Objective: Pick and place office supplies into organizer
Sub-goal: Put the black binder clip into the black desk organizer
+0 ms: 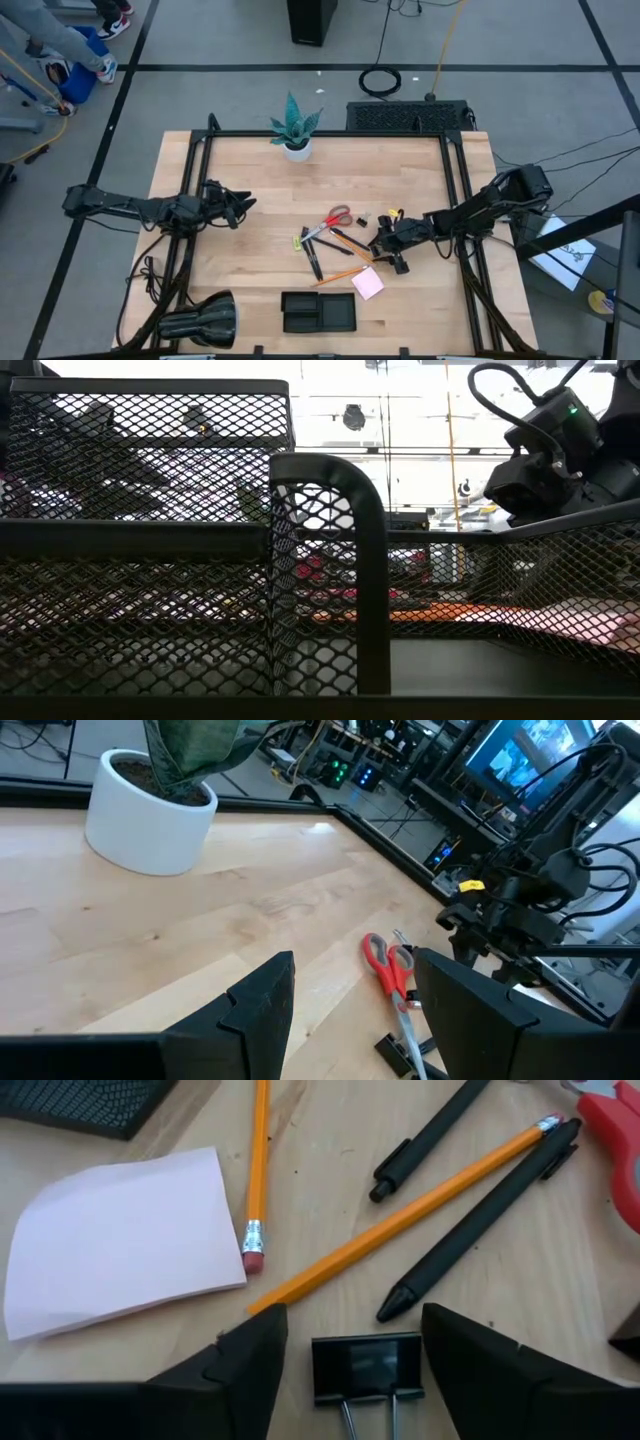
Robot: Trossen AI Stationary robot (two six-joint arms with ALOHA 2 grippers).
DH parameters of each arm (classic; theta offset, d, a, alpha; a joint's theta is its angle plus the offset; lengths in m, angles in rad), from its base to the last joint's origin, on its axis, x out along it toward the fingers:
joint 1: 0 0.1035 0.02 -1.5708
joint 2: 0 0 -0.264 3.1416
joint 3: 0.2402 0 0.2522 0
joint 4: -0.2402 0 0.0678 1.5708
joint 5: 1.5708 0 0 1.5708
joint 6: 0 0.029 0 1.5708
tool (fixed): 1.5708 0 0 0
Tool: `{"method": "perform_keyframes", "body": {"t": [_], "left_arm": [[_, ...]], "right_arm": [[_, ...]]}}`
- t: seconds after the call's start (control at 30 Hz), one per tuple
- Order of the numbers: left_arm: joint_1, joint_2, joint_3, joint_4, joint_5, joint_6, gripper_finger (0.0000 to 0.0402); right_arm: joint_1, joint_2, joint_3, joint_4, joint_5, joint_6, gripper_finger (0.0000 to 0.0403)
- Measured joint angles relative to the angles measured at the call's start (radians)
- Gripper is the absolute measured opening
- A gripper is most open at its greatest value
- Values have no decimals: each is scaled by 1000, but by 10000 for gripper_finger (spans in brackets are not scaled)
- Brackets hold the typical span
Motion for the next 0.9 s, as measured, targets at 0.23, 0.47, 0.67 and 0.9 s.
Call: {"method": "perform_keyframes", "body": {"t": [0.23,0.47,0.67,0.9], "left_arm": [[0,0,0,0,8,0,212],[0,0,0,1,11,-2,212],[0,0,0,1,12,-4,212],[0,0,0,1,12,-5,212]], "right_arm": [[0,1,-10,-2,0,20,201],[0,2,-13,7,2,23,180],[0,2,-14,13,3,23,159],[1,3,-15,37,3,23,150]]}}
